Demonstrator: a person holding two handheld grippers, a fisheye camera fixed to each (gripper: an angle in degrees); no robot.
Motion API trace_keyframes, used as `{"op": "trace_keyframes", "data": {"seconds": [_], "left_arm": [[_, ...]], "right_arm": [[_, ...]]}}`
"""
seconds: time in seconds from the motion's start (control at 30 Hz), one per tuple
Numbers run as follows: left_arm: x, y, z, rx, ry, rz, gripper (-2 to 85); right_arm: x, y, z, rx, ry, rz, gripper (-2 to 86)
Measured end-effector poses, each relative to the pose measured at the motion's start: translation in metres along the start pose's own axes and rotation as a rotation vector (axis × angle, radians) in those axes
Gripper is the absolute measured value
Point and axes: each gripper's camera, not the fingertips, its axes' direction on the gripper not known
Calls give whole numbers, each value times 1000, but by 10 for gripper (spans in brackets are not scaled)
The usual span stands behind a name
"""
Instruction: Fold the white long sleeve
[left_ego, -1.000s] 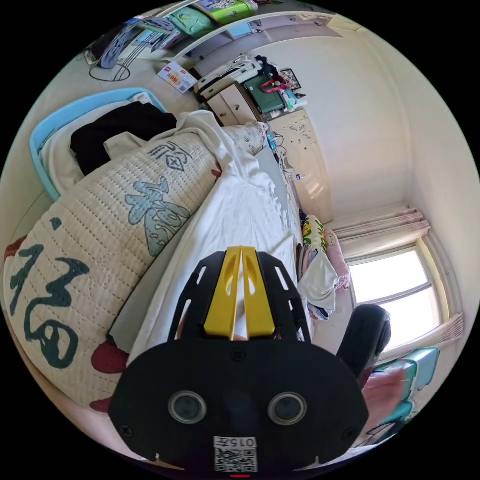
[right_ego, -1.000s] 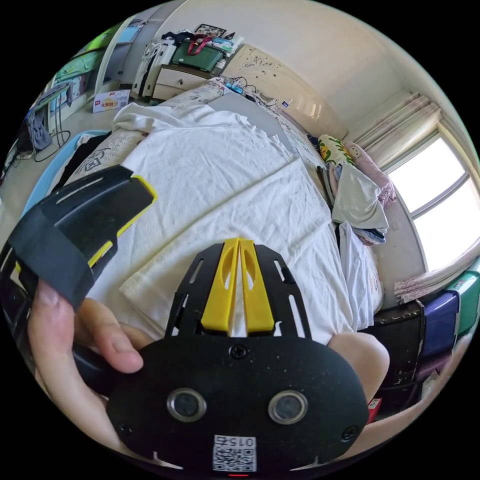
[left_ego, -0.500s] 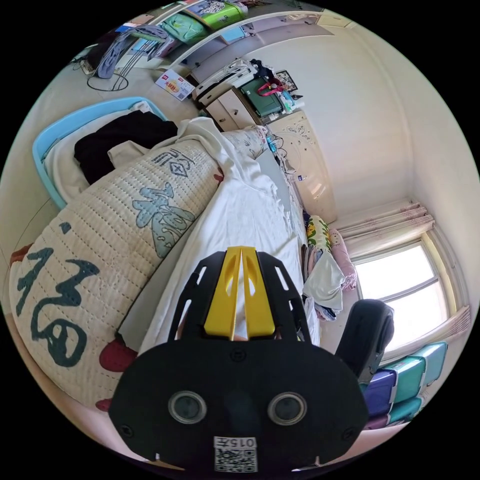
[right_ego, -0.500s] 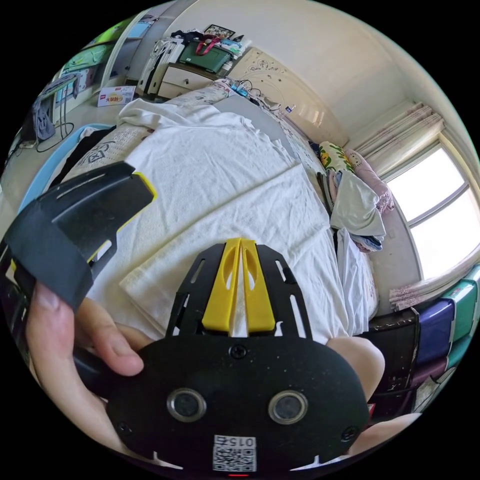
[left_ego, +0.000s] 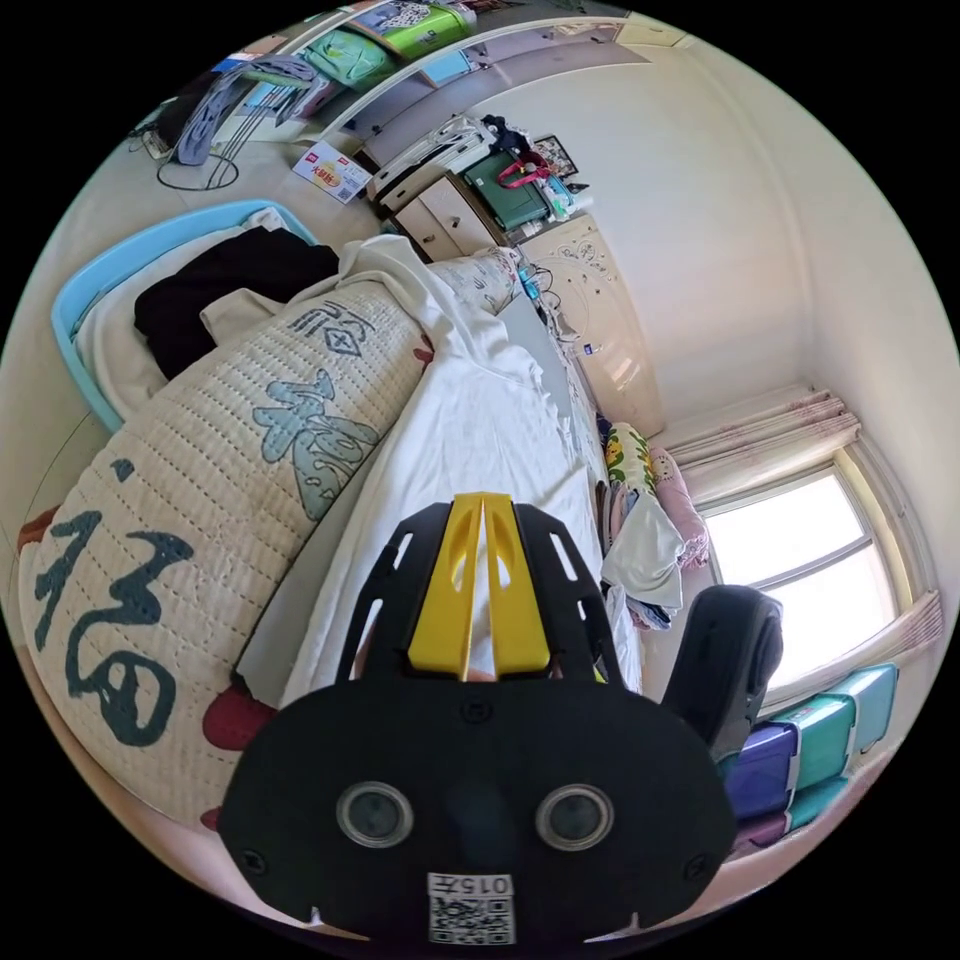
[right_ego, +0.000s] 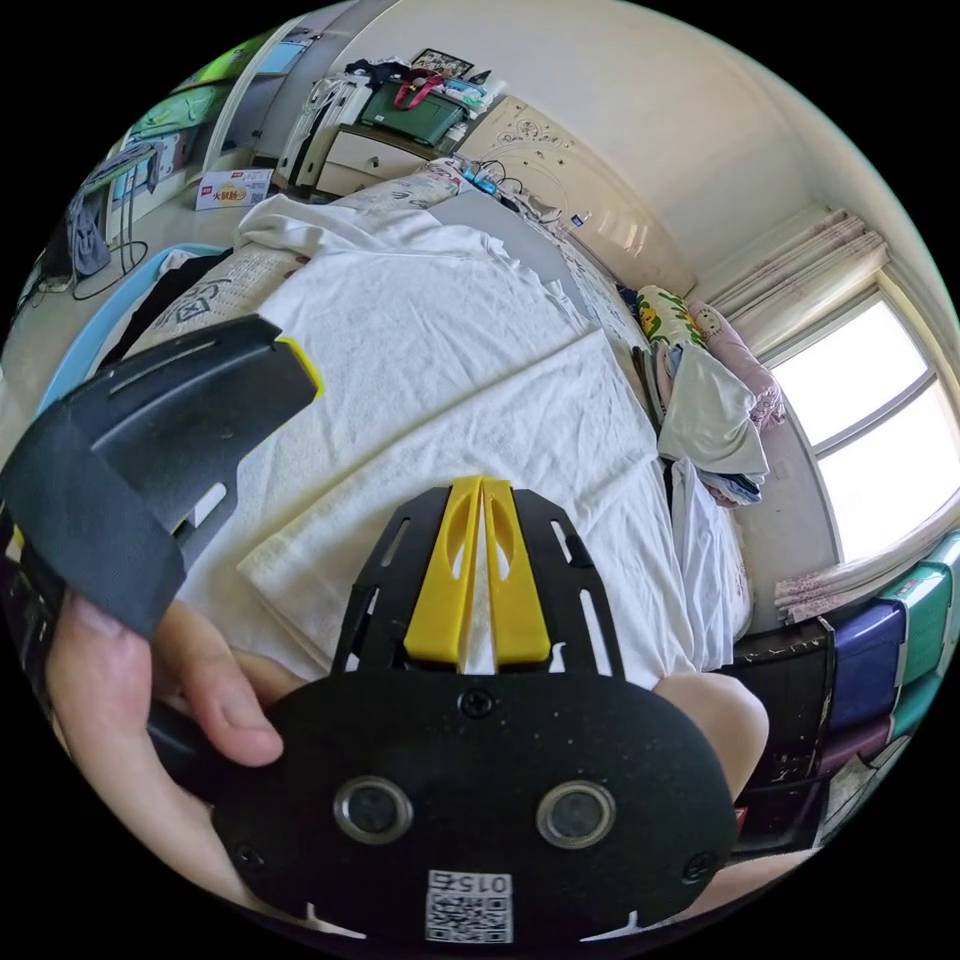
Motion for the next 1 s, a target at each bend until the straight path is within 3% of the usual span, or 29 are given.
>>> {"op": "trace_keyframes", "data": {"seconds": [0.5, 0.73, 0.83, 1.0], "left_arm": [[14, 46, -5, -16, 18, 130, -9], [45, 80, -11, 36, -44, 383, -9], [52, 93, -6, 14, -29, 440, -9], [55, 109, -2, -10, -38, 475, -9]], "right_arm": [[21, 10, 2, 6, -77, 32, -4], [26, 22, 9, 27, -154, 14, 4], [20, 29, 14, 71, -117, -85, 27], [12, 44, 20, 130, 43, -22, 127]]}}
